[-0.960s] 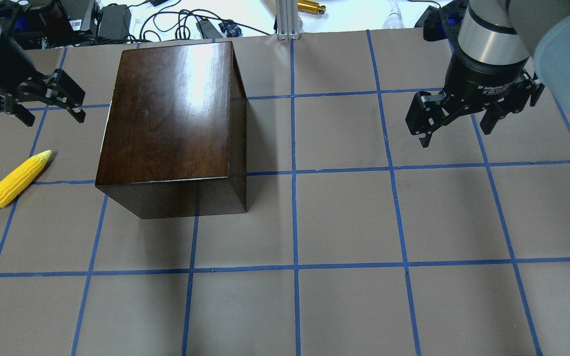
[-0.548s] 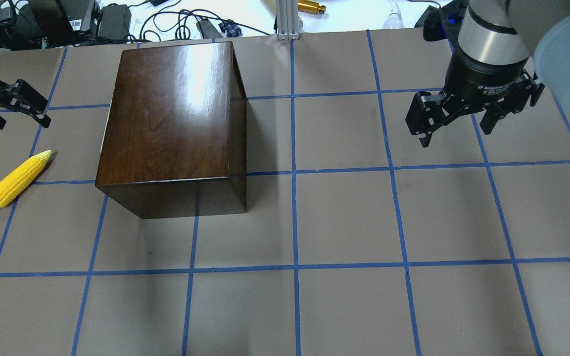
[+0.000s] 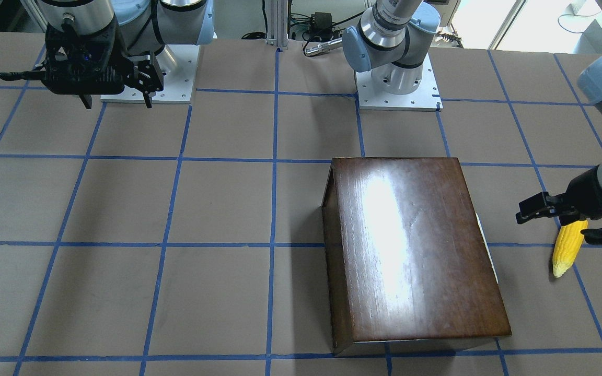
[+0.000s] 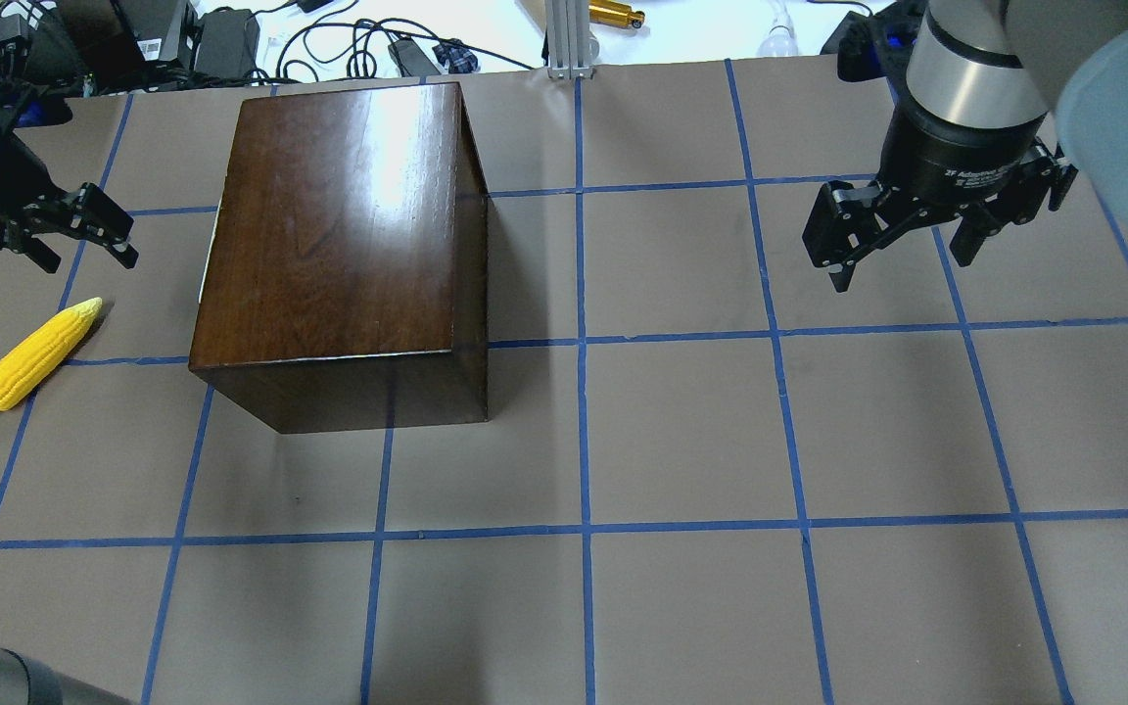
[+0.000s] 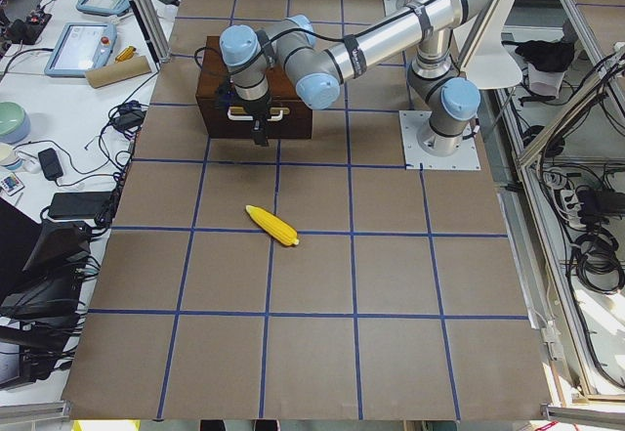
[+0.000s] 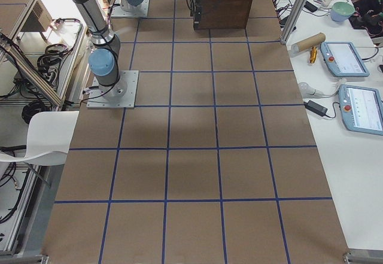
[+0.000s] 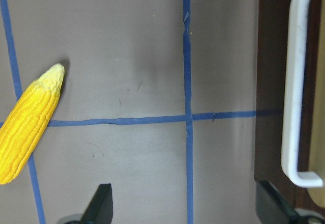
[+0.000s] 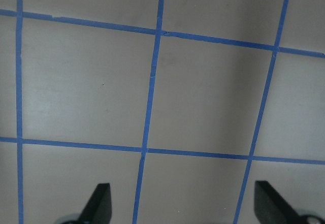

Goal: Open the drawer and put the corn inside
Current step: 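Lower the left gripper to the white drawer handle and grasp it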

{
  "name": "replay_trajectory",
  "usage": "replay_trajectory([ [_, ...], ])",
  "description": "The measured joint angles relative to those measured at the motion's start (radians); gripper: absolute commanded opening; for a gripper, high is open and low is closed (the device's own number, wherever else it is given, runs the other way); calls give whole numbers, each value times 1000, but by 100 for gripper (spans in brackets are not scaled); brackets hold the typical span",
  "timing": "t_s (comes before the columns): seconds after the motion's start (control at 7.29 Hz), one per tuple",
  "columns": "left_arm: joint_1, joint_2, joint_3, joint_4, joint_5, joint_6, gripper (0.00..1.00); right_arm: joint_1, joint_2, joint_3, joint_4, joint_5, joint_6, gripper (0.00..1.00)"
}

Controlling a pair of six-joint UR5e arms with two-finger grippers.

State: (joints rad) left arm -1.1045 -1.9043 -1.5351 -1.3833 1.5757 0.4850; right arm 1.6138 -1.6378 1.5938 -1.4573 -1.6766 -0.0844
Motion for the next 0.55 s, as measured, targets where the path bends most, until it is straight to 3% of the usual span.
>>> replay_trajectory([
  [0.27,0,-49,-2,34,-56,0,100,0,0,0,0,0,0,100],
  [0.55,-1,-57,-2,28,-213,6,100,0,1,0,0,0,0,100],
])
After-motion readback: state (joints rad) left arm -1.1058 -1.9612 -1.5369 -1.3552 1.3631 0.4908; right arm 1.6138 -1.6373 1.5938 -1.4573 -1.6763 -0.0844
